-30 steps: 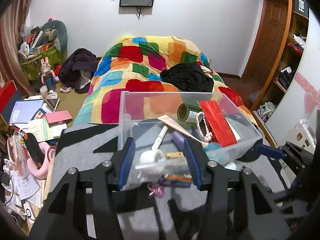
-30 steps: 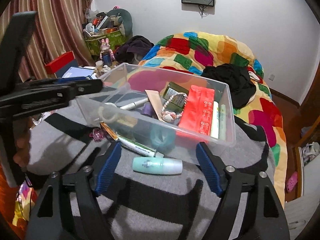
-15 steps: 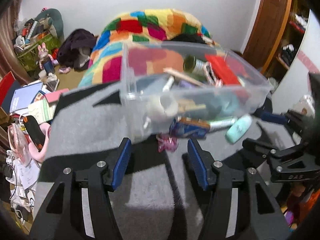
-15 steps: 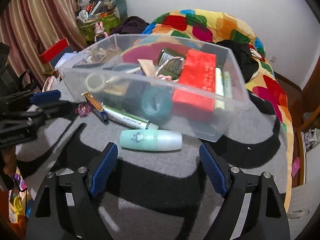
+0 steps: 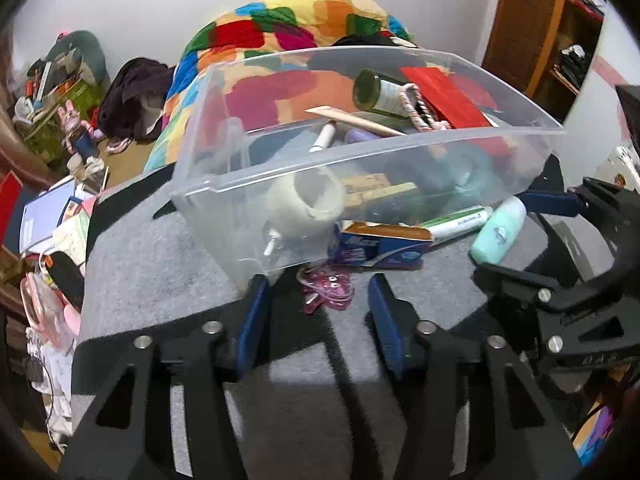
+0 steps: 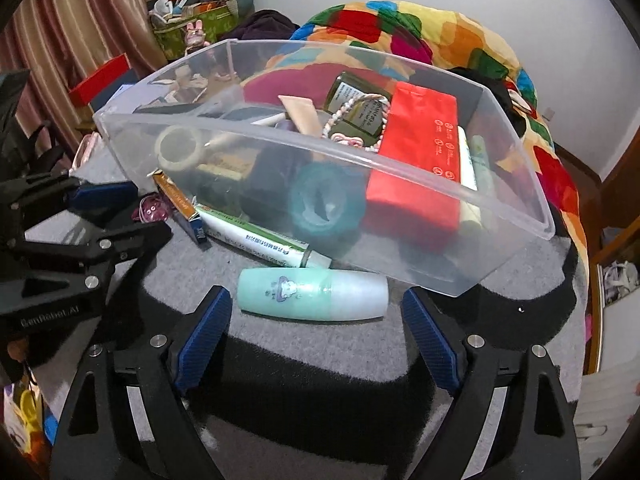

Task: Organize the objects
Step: 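Grasp the pink toy with the left tool while the right tool grasps the mint bottle, then lower the pink toy and mint bottle into the clear box and release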

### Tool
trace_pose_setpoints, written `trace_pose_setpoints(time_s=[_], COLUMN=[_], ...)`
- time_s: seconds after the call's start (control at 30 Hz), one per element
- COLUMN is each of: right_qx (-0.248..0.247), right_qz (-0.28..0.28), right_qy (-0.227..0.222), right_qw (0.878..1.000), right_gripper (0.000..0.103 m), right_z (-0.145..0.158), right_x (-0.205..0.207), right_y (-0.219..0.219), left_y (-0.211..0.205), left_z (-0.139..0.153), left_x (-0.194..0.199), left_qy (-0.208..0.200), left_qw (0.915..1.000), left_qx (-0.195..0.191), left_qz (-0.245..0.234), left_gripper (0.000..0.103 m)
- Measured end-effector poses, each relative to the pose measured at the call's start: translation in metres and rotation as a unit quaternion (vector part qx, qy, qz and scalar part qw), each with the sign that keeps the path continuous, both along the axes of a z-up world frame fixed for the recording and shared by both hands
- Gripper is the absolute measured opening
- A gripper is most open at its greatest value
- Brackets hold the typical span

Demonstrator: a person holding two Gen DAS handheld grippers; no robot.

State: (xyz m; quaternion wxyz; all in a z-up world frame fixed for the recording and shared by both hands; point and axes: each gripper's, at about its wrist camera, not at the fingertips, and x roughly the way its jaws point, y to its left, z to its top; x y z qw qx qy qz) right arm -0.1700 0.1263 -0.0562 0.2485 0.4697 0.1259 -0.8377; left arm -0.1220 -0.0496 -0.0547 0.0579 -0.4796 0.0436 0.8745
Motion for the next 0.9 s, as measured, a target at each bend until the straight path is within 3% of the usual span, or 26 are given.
trace_pose_setpoints(time_s=[0.07, 0.13, 0.2, 0.63, 0.9], right_qx=[-0.007, -0.009, -0.006, -0.028, -0.046], right_qz=[-0.002, -0.002, 0.000, 0.008, -0.004], right_qy=[0.000, 0.003, 0.006, 0.020, 0.023], right_qw=[1.000, 1.000, 1.000, 0.999, 0.999], right_gripper=[0.083, 0.071, 0.071, 0.071, 0.071], right_z=[0.001, 0.001, 0.001, 0.009, 0.015], right_x=[-0.001, 0.000, 0.001, 0.014, 0.019], right_y=[0.001, 0.001, -0.001, 0.007, 0.015], left_y=[0.002, 0.004, 0.005, -0.004, -0.003], left_z=[0.000, 0.000, 0.001, 0.011, 0.033], left_x=[0.000, 0.001, 0.003, 0.039, 0.063], left_qy=[0.001, 0.003, 0.006, 0.018, 0.058], left_qw=[1.0000, 0.9999, 0.9999, 0.9988, 0.9972], left_qx=[0.003, 0.004, 0.001, 0.044, 0.046], left_qz=[-0.007, -0.012, -0.016, -0.016, -0.008], left_gripper=[0.039, 0.031, 0.026, 0.026, 0.026])
